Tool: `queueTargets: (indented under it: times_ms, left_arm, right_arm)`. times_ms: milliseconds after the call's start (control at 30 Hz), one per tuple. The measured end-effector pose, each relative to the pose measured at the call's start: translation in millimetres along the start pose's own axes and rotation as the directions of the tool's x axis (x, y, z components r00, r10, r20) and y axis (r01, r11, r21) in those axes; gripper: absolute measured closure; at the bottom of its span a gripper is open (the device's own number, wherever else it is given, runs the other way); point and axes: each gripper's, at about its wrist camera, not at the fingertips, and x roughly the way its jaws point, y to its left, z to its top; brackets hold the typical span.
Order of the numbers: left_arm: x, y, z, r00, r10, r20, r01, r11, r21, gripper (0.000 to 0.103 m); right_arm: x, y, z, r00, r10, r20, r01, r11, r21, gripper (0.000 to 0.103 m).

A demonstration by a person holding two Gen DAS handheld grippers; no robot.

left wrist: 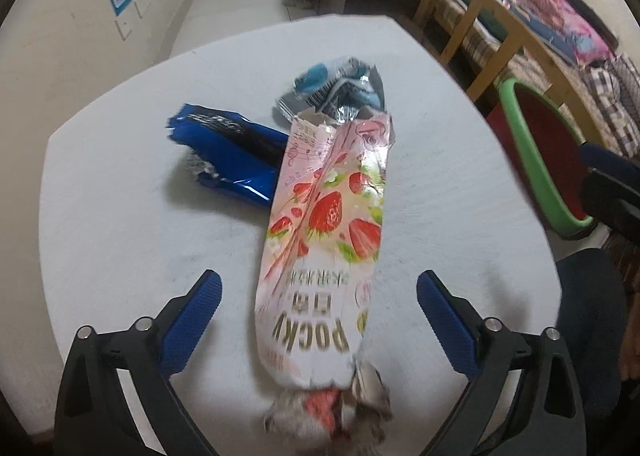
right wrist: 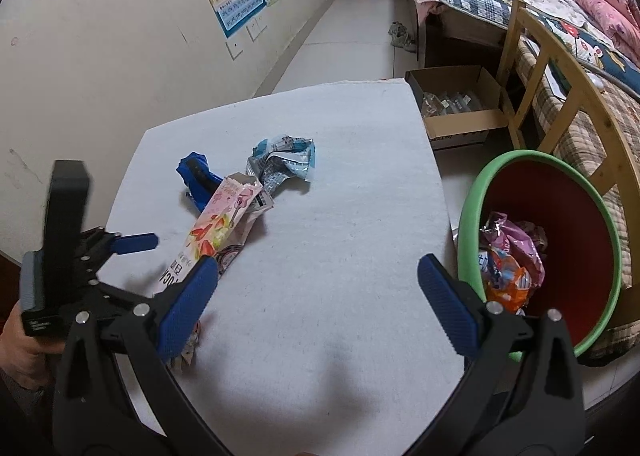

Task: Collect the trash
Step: 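Move both tools back over the remaining trash on the table, then grasp the pink Pocky box with the left gripper while the right grasps the silver-blue wrapper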

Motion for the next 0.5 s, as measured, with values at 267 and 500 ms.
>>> queueTargets:
  times_ms: [267, 500]
  left_arm:
    - [18, 4, 6, 0.999, -0.015, -0.046, 0.014, 1.0, -0.007, 0.045]
    - [-2, 27, -13, 0.997, -0.071, 0.026, 0.073, 0.995, -0.072, 0.049]
  right_arm:
    - [11, -1, 10, 1.0, -0.004, -0.012, 0.004, 1.0, 0.001, 0.005]
    - [29, 15, 20, 1.0, 0.002, -0.027, -0.003, 1.0, -0.026, 0.005]
